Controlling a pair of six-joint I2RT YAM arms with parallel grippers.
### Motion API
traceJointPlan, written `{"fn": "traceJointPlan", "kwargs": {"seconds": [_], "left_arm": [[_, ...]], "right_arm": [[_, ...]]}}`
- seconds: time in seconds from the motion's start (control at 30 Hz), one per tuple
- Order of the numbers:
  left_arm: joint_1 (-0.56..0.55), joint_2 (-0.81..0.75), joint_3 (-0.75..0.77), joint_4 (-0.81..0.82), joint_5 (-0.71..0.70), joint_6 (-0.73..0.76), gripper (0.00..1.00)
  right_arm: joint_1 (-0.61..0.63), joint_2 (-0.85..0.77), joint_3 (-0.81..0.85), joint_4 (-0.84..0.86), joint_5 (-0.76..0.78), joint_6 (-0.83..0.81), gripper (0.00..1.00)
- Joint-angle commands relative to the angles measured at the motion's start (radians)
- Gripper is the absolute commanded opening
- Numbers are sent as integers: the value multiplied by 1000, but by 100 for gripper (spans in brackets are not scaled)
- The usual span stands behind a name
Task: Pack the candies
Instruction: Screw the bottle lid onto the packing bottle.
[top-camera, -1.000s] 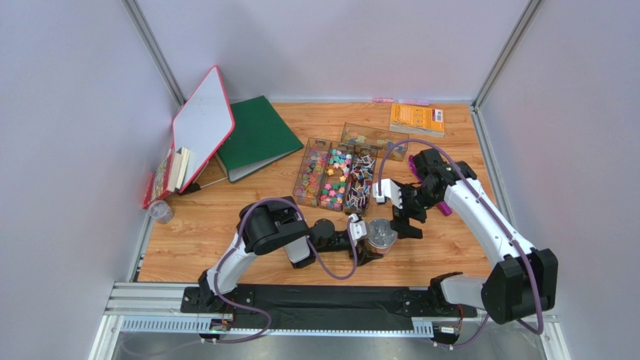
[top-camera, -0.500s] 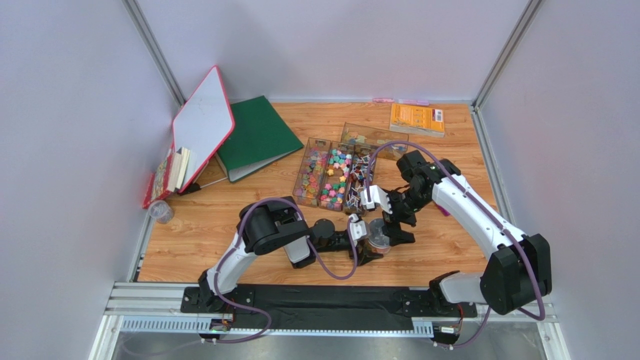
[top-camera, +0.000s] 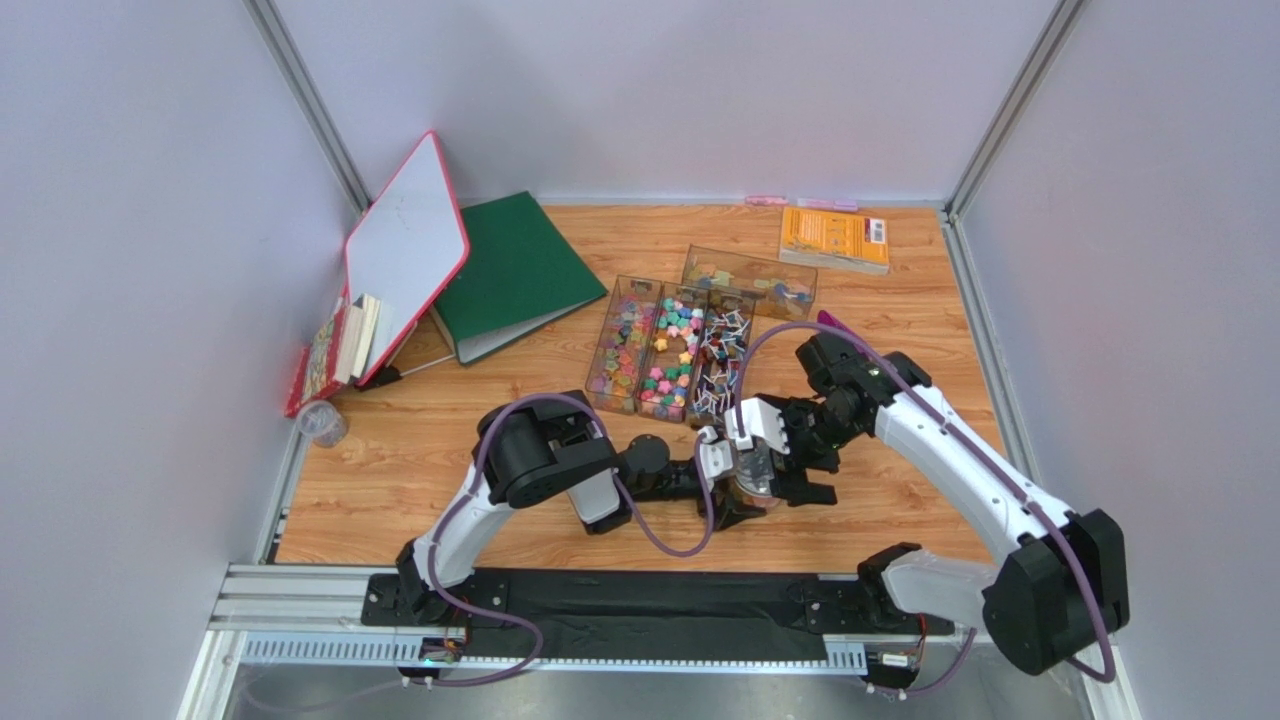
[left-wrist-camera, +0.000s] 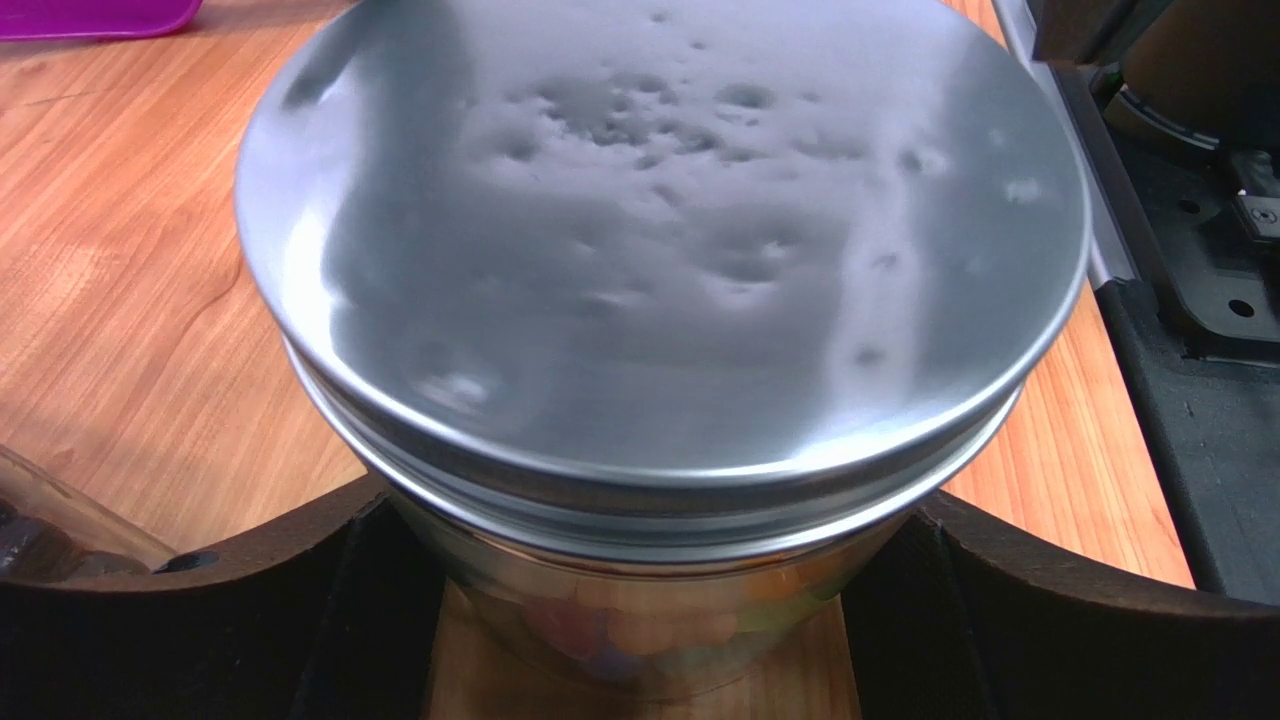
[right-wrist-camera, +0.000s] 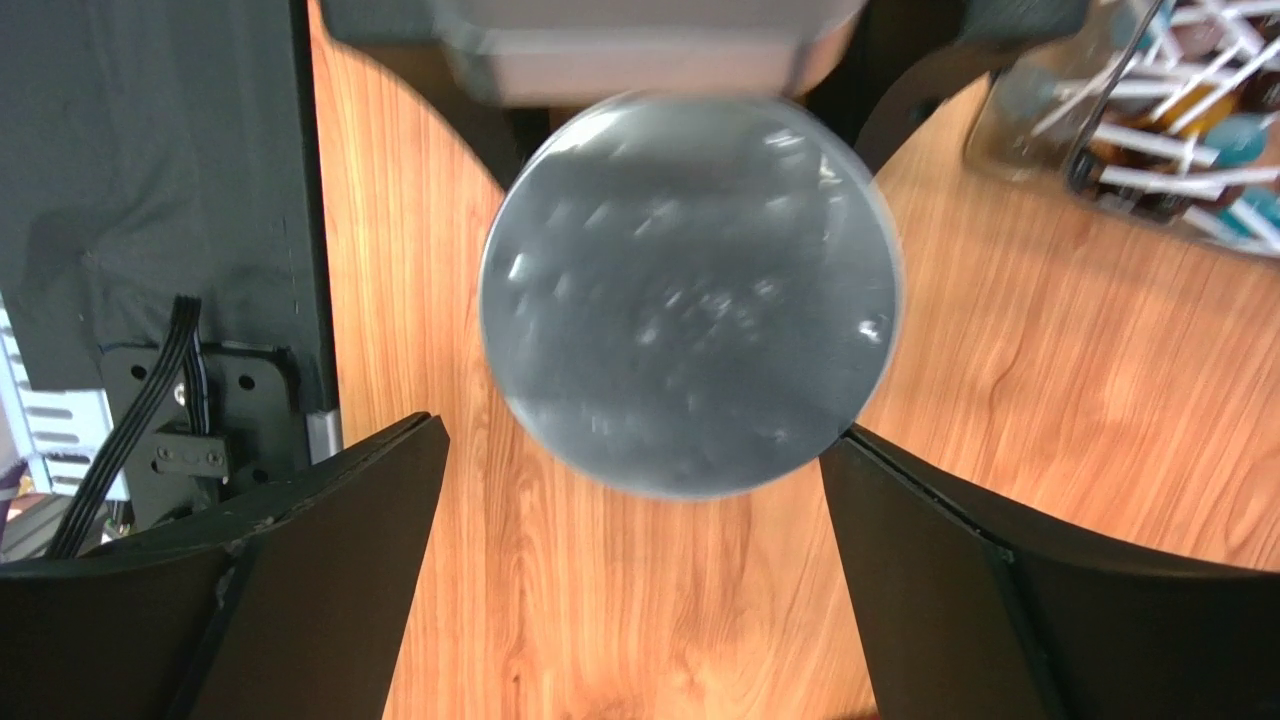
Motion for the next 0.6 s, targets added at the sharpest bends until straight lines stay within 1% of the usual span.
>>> {"fn": "traceJointPlan", "kwargs": {"seconds": [0.0,0.2,0.23,0.3,0.33,0.37,0.43,0.57], "left_arm": [[44,44,-26,-217,-48,54,0],[47,55,-12,-223,-47,58,0],[47,58,-9,-226,-44,53,0],[47,60,-9,-231,-27,54,0],[46,61,-9,-232,-25,53,0],[46,66,-10,-235,-21,56,0],[43,70,-12,-240,-18,73,0],[37,83,-12,-246,-15,102,0]], "right_arm": [[21,-87,-67,-118,-7,47,100],[76,-233,-113,-200,-12,107,100],[77,-254,-114,-191,-7,133,100],[75,-302,-100,-152,69,175,100],[69,-314,-94,-105,99,187,100],[40,-320,-73,-86,126,173,100],[-9,-311,-47,-24,120,131,100],[-38,-202,21,52,88,42,100]]}}
